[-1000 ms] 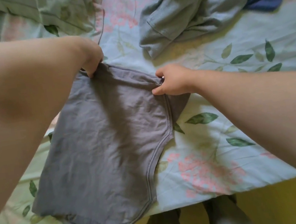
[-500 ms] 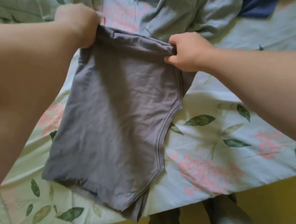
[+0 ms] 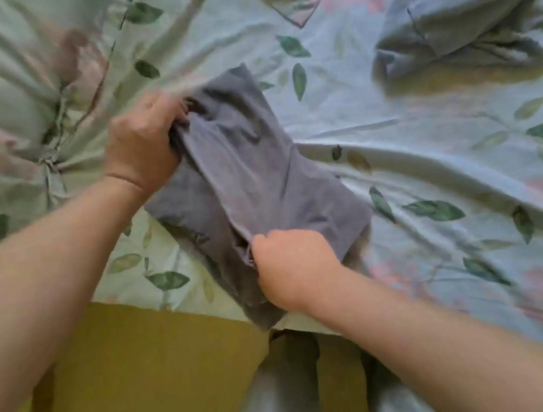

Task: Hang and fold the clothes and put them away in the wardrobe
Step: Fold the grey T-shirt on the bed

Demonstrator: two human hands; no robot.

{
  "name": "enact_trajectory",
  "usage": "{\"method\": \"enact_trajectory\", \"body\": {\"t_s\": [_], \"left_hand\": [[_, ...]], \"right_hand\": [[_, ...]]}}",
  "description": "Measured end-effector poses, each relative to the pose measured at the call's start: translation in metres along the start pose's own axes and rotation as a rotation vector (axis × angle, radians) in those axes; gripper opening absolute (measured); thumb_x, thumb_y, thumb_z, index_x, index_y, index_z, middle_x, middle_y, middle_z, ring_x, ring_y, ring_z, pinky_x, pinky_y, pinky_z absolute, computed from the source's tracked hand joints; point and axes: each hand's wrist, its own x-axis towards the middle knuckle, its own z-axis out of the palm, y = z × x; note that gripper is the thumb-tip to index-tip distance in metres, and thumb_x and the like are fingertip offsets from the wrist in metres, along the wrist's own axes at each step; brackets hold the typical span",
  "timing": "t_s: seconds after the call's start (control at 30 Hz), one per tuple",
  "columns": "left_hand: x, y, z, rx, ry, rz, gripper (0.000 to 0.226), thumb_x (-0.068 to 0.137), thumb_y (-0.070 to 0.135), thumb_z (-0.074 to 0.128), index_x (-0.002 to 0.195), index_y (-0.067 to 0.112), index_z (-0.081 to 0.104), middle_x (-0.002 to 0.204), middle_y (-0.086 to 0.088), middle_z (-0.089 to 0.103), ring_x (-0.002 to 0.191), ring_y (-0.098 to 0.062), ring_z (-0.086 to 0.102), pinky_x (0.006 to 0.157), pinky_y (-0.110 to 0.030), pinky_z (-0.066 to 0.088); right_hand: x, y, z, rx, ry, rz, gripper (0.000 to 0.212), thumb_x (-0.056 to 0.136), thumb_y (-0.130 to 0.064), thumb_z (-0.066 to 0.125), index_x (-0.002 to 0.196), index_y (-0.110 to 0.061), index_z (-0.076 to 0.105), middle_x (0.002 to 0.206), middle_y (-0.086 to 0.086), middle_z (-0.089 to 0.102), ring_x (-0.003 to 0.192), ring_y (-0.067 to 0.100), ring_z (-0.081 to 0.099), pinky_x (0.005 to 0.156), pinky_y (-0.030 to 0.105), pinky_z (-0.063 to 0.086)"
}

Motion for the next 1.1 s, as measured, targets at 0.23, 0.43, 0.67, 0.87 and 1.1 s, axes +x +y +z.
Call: {"method": "enact_trajectory", "body": {"t_s": [0.23,0.43,0.67,0.87,1.1], "left_hand": [[-0.154,-0.040,0.029,-0.016,-0.180,-0.450,0.033,0.069,-0.015,0.054,0.094,0.003,0.068,0.102,-0.020,0.067,0.093,-0.042,0.065,0.077,-0.048,0.054],[-0.173,-0.044,0.045,-0.152,-0.279,-0.558,0.030,0.079,-0.008,0.057,0.106,0.000,0.070,0.130,-0.019,0.059,0.113,-0.039,0.060,0.096,-0.045,0.051],[-0.148,-0.055,0.059,-0.338,-0.045,-1.123,0.036,0.085,0.015,0.057,0.121,0.015,0.063,0.123,-0.007,0.064,0.112,-0.026,0.059,0.090,-0.026,0.040],[-0.143,-0.071,0.065,-0.459,-0.152,-1.344,0.018,0.076,0.027,0.067,0.092,0.019,0.070,0.101,-0.008,0.074,0.099,-0.030,0.068,0.078,-0.028,0.046],[-0.156,-0.075,0.064,-0.838,-0.091,-1.466,0.017,0.063,0.026,0.073,0.076,0.017,0.068,0.094,-0.013,0.075,0.095,-0.032,0.072,0.088,-0.050,0.059]], "right_hand": [[0.016,-0.049,0.093,-0.024,-0.252,0.116,0.019,0.091,-0.002,0.051,0.106,-0.014,0.049,0.099,0.008,0.062,0.084,0.033,0.064,0.045,0.032,0.021],[0.017,-0.050,0.128,-0.008,-0.271,0.097,0.024,0.095,-0.025,0.054,0.112,-0.019,0.038,0.114,0.010,0.058,0.097,0.036,0.062,0.062,0.039,0.036],[0.059,-0.034,0.070,0.057,0.111,0.096,0.030,0.101,-0.052,0.041,0.103,-0.022,0.048,0.103,0.003,0.059,0.090,0.032,0.063,0.067,0.041,0.050],[0.173,0.006,-0.030,0.100,0.317,0.150,0.059,0.082,-0.015,0.049,0.139,-0.032,0.049,0.136,0.011,0.042,0.112,0.037,0.056,0.088,0.045,0.052],[0.247,0.008,-0.080,-0.385,-0.051,-0.019,0.038,0.086,-0.011,0.051,0.117,-0.024,0.069,0.136,0.015,0.052,0.121,0.039,0.050,0.099,0.041,0.047]]}}
